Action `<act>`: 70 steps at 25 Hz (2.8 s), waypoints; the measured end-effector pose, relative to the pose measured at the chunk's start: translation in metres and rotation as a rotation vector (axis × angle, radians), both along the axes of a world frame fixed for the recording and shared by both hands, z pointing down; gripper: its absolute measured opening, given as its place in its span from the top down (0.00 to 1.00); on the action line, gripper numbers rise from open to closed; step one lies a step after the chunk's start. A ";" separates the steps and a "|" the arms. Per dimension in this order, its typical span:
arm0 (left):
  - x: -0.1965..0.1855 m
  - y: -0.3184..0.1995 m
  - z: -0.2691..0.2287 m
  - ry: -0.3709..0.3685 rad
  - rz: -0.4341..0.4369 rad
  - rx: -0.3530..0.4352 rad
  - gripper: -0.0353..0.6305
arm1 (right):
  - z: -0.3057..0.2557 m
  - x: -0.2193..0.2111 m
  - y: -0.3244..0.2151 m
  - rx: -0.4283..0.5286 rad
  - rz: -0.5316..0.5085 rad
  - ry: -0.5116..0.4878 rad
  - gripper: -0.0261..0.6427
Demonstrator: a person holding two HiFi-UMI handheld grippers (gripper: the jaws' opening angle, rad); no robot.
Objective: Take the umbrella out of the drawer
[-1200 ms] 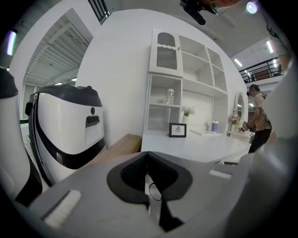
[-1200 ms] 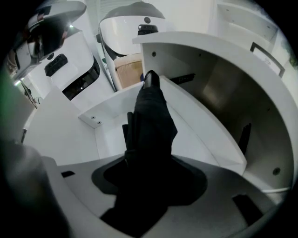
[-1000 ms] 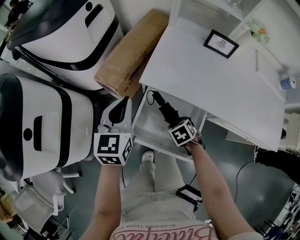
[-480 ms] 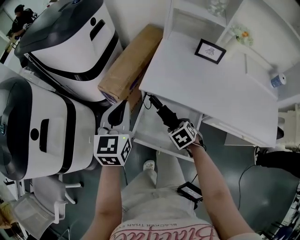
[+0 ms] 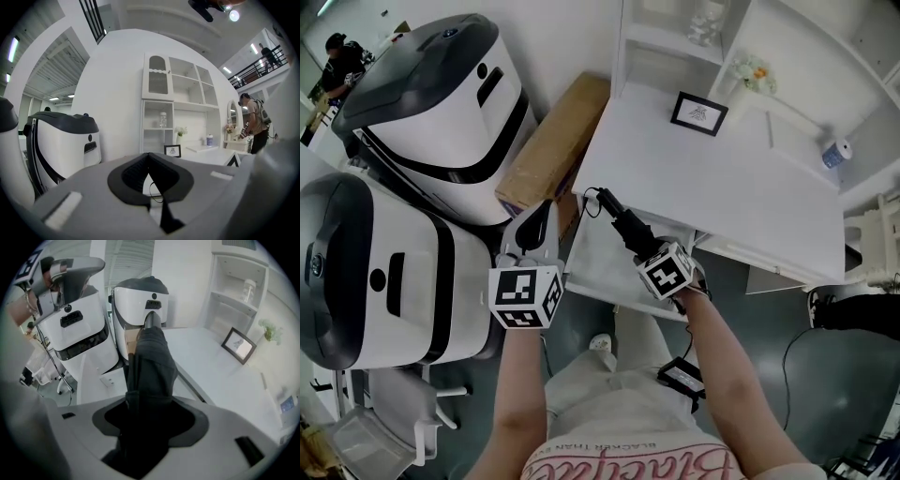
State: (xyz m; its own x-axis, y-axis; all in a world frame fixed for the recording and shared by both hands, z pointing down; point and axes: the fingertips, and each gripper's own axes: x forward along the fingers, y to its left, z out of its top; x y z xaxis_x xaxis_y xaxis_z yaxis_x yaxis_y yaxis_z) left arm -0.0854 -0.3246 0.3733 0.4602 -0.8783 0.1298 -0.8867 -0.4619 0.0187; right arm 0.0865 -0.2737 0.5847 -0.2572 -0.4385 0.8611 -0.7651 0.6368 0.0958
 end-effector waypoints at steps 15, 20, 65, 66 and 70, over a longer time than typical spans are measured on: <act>0.015 -0.005 -0.045 -0.013 0.063 0.080 0.93 | -0.086 0.014 -0.013 0.187 0.144 -0.107 0.60; 0.015 -0.009 -0.057 -0.005 0.083 0.089 0.93 | -0.112 0.021 -0.014 0.225 0.206 -0.137 0.60; 0.071 -0.014 -0.159 0.006 0.079 0.292 0.93 | -0.350 0.110 -0.013 0.832 0.317 -0.307 0.60; 0.072 -0.014 -0.160 0.007 0.078 0.294 0.93 | -0.352 0.112 -0.013 0.837 0.323 -0.315 0.60; 0.074 -0.015 -0.163 0.007 0.079 0.301 0.93 | -0.358 0.126 -0.011 0.851 0.348 -0.312 0.60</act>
State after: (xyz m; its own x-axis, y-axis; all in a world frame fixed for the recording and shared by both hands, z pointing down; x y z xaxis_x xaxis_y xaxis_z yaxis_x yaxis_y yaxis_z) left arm -0.0115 -0.3399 0.2107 0.5284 -0.8384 -0.1339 -0.8483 -0.5150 -0.1233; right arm 0.2125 -0.2846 0.2270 -0.1584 -0.9780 0.1357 -0.9668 0.1815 0.1801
